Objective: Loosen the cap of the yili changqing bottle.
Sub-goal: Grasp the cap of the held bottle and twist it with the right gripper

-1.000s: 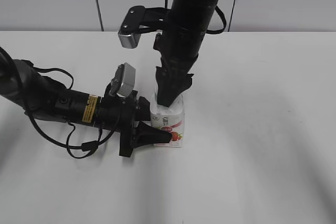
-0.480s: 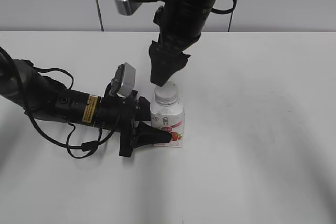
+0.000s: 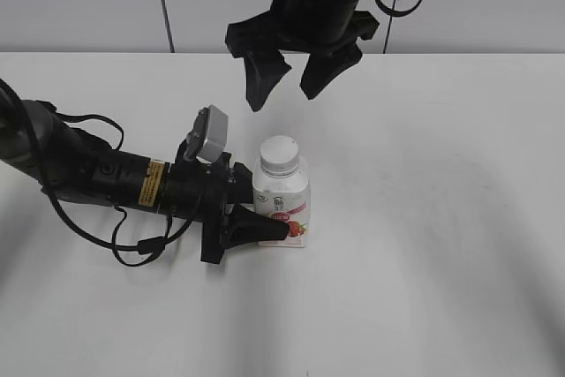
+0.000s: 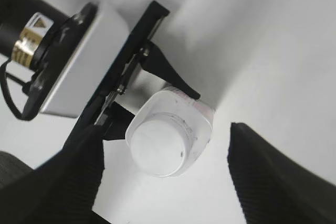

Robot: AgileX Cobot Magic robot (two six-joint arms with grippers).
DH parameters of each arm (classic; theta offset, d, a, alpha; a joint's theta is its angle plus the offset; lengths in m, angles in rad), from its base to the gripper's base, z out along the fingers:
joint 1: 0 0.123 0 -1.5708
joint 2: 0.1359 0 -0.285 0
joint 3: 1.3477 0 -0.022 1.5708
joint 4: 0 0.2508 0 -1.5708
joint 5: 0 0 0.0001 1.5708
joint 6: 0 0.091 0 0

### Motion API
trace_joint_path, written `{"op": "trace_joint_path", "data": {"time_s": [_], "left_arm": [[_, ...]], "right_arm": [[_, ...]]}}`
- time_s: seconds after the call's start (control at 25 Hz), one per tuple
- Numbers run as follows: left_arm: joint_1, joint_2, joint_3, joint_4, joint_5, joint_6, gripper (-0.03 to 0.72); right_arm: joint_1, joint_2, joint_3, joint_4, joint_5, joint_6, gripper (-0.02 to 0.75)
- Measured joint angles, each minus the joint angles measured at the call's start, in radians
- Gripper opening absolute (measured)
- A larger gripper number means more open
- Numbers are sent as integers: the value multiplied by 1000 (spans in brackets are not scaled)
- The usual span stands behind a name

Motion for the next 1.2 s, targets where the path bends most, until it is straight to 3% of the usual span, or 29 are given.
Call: {"op": "trace_joint_path", "data": {"time_s": [0.16,0.52,1.2], "left_arm": [[0,0,0,0,0,-1,382],[0,0,0,-1,0,-2,380],[-1,0,0,-3,0,-2,377]], "right_arm": [[0,0,11,-18,0,166,575],[0,0,103,7,0,338,575],[0,38,106,70,0,396,575]]}}
